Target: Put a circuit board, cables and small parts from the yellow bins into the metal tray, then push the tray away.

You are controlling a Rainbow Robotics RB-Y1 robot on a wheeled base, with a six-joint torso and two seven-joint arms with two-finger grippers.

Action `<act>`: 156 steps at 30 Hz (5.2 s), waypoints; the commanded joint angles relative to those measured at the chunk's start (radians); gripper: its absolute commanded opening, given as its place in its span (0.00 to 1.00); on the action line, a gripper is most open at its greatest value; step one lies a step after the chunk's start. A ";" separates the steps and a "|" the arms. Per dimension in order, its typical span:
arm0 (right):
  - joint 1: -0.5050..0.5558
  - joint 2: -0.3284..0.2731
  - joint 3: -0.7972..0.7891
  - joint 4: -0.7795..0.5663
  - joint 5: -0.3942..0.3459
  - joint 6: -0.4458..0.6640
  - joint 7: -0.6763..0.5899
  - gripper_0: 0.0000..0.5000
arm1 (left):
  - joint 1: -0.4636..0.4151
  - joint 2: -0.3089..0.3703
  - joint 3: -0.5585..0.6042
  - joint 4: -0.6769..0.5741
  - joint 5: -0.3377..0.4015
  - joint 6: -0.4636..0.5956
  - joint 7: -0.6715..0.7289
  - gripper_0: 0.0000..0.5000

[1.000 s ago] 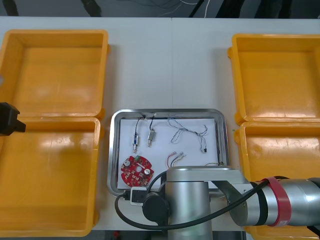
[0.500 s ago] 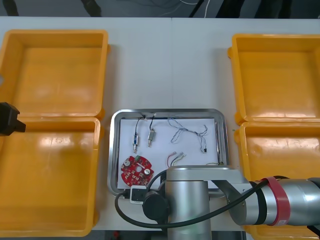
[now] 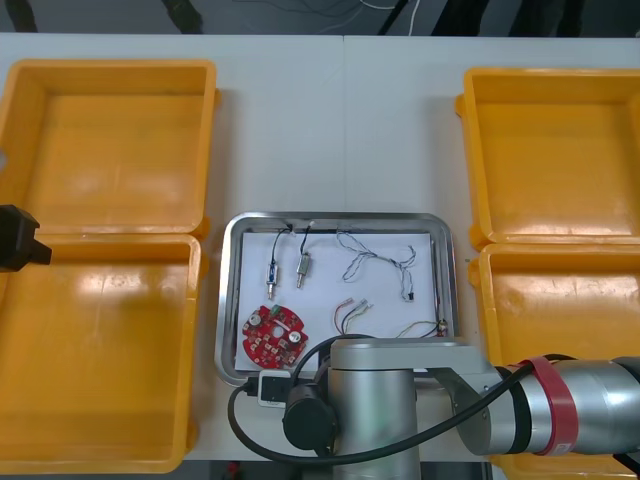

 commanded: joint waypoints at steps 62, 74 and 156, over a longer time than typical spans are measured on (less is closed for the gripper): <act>-0.310 -0.081 0.035 -0.007 -0.017 -0.031 -0.073 0.00 | 0.016 0.034 0.027 -0.027 0.008 0.007 -0.058 1.00; -0.372 -0.082 0.035 0.068 -0.036 -0.059 -0.079 0.00 | 0.016 0.034 0.027 -0.027 0.008 0.007 -0.058 1.00; -0.594 -0.114 0.035 0.430 -0.028 -0.461 -0.067 0.00 | 0.016 0.034 0.027 -0.027 0.008 0.007 -0.058 1.00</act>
